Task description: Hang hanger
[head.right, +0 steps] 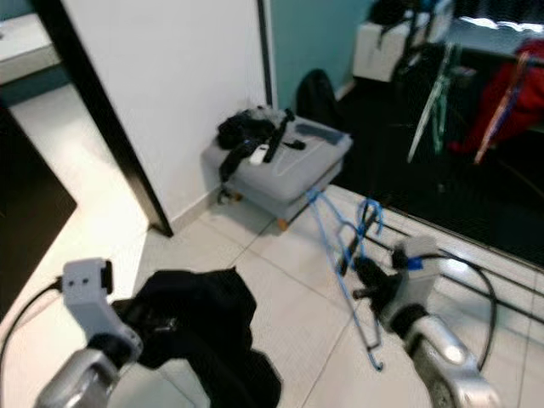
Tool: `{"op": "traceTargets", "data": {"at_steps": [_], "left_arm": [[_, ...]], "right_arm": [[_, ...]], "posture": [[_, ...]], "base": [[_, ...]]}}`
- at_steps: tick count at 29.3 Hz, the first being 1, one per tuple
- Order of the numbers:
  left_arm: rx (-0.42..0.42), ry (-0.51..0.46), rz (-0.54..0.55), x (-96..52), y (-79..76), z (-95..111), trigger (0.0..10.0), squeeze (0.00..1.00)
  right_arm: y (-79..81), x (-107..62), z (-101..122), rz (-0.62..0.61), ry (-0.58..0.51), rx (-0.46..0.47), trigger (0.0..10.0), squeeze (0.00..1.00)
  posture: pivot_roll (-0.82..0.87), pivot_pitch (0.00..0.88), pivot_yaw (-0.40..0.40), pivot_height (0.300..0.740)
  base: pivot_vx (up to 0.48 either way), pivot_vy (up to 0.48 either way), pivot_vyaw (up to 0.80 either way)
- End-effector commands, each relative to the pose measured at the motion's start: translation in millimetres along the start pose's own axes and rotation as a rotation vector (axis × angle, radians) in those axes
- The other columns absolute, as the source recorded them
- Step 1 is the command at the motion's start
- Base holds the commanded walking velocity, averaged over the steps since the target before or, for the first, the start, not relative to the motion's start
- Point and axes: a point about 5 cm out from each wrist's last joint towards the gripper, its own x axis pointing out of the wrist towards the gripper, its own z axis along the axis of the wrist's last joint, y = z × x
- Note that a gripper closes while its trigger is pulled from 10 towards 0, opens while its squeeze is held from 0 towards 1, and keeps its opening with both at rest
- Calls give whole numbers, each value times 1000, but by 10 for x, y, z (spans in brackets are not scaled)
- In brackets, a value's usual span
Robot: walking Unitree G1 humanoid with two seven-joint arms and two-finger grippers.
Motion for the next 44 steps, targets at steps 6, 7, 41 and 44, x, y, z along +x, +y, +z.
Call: {"op": "traceTargets", "data": {"at_steps": [6,7,41,44], "left_arm": [[18,8,16,11,26,2,10000,0],[18,8,16,11,26,2,10000,0],[31,12,31,44,75,14,10000,0],[24,4,39,50,106,6,10000,0]], "right_arm": [[11,0,-15,23,13,-11,10000,0],[11,0,-15,23,13,-11,10000,0],[58,31,-20,74,15,30,10000,0],[70,35,-57,74,31,26,10000,0]], "posture": [[-62,64,24,740],[-62,64,24,740],[-78,52,5,740],[-109,33,-21,740]], "base": [[0,0,742],[0,0,738],[0,0,737],[0,0,738]]}}
